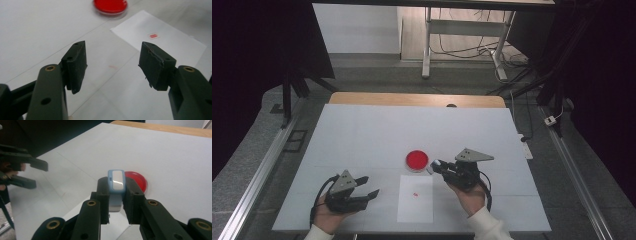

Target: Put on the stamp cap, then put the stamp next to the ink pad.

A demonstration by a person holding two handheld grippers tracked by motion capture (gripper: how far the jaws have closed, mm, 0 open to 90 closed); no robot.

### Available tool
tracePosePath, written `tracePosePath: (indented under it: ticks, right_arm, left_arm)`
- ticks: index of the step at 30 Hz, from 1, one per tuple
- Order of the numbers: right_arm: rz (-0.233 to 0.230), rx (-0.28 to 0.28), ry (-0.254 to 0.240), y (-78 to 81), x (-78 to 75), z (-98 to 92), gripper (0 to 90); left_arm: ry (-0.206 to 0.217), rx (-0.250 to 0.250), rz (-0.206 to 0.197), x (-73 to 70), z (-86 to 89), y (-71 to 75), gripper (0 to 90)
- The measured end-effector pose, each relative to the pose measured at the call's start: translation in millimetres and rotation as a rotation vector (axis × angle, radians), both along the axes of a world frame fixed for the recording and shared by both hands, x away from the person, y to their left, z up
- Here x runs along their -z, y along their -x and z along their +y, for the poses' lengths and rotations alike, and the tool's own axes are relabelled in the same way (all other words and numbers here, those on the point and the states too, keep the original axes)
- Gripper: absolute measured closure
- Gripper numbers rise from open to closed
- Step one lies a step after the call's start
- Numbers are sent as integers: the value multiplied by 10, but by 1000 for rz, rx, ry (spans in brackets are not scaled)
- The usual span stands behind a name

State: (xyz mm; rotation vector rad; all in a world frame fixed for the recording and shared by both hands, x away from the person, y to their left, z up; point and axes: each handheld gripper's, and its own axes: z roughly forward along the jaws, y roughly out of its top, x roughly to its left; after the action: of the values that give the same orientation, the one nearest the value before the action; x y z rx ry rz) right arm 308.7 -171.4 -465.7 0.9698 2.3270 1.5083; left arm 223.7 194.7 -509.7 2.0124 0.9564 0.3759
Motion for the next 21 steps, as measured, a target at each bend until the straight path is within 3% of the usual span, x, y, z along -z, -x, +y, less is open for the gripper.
tracePosePath:
  ticks: [7,21]
  right_arm:
    - [-36,-9,26,-29,-20,-22,753]
    - [-71,40,92,-167,-21,-61,753]
  left_arm:
    - [3,-34,12,25,157,42,388]
    - [-2,-35,22,46,186,28,385]
